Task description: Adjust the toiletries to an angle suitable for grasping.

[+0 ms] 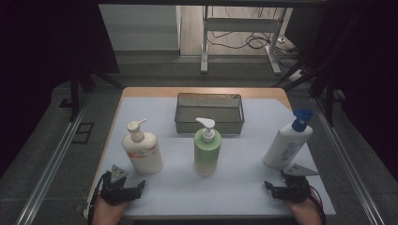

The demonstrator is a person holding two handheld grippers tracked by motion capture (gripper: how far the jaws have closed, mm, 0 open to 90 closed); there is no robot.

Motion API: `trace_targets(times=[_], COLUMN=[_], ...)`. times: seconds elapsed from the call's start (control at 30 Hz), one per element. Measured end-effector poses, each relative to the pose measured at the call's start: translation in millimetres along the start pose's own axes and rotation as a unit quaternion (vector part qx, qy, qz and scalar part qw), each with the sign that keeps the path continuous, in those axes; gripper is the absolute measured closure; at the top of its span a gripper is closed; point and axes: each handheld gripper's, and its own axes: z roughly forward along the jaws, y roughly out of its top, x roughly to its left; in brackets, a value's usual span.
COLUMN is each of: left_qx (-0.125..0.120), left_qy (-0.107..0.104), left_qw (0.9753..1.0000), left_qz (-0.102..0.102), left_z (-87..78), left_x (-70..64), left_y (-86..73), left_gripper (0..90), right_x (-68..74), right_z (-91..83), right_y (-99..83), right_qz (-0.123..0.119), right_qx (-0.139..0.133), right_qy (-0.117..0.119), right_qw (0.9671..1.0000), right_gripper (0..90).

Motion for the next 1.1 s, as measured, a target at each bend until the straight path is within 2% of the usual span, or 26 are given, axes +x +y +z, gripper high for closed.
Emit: trace_targets(times=[0.23,0.43,0.8,1.1], left_qx=[0.003,0.005,-0.003,-0.004], left_qy=[0.003,0.005,0.0,0.001], left_qw=[1.0,1.0,1.0,1.0], left_qz=[0.003,-0.001,-0.001,-0.001], left_z=[-0.1,0.3,0.4,0.3], left_x=[-0.5,-1.4,0.1,0.0], left_y=[0.5,1.5,-0.4,-0.7], left_gripper=[10.9,10.9,10.7,10.7], right_x=[0.0,0.0,-0.7,-1.7], right_z=[0.0,0.1,-0.3,-4.0], right_y=[0.1,0.1,0.9,2.1], right_qz=[0.0,0.001,0.003,-0.003], right_qx=[0.0,0.0,0.002,0.017], right_qy=[0.0,0.0,0.005,0.007], right_qw=[1.0,1.0,1.0,0.9998], right_gripper=[18.4,18.3,17.7,17.7])
